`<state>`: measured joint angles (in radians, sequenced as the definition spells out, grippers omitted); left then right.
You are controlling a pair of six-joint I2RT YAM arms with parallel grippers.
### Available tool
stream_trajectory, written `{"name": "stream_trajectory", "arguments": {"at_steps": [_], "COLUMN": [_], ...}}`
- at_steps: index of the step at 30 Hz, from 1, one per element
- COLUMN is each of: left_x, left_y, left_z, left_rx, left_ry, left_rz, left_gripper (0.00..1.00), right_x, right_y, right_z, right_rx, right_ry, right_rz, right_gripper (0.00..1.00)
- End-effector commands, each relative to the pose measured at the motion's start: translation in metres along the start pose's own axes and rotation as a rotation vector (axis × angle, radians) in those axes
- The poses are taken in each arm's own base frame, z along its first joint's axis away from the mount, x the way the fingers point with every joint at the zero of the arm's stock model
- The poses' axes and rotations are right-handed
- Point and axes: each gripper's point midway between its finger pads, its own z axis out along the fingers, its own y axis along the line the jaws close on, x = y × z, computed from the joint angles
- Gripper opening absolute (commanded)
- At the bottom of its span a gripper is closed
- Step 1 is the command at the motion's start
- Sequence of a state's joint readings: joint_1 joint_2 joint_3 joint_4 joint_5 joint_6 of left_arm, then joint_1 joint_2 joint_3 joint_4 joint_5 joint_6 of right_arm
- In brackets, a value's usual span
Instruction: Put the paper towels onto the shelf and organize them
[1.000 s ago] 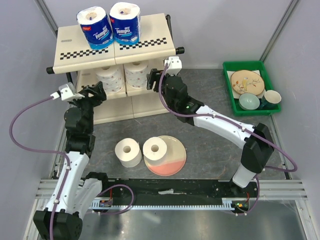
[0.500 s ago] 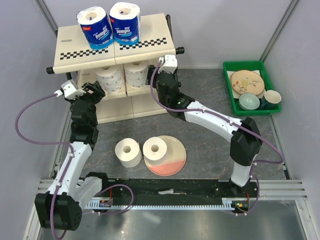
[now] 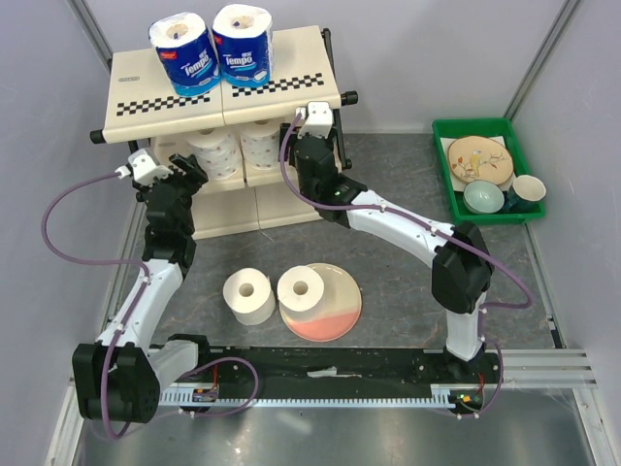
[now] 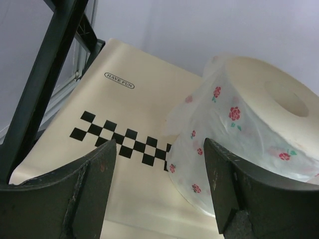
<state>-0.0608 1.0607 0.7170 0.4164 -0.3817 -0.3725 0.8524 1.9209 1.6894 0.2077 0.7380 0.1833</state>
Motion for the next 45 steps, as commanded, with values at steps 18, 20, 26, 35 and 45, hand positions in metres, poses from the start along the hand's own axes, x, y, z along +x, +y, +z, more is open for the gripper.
{"name": "stream_trajectory", "arguments": {"at_steps": [18, 20, 26, 35, 45], "left_x": [-0.066, -0.066, -0.046, 0.072, 0.123], "left_y": [0.000, 0.005, 0.000, -0.009, 0.001], "left_z": [-0.023, -0.037, -0.099, -0.171, -0.196], "left_rx": [-0.056, -0.065, 0.061, 0.265, 0.257], "left_ry": [-0.087, -0.046, 0.136, 0.585, 0.730], "left_rz": [-0.050, -0.037, -0.041, -0.145, -0.214], "left_gripper": [0.77, 0.77, 0.76, 0.67, 0.71], "right_x": [-0.040, -0.056, -0.018, 0.128, 0.207], "right_y": [-0.026, -0.036, -0.052, -0.041, -0.017], "right_z": [-0.034, -0.052, -0.110, -0.220, -0.267], "right_rx": [0.002, -0.011, -0.064, -0.201, -0.263], "right_ry": [-0.045, -0.047, 0.166, 0.664, 0.847], "right_rz": [0.030, 0.049, 0.016, -0.047, -0.005], "right_gripper": [0.77, 0.77, 0.79, 0.80, 0.82]}}
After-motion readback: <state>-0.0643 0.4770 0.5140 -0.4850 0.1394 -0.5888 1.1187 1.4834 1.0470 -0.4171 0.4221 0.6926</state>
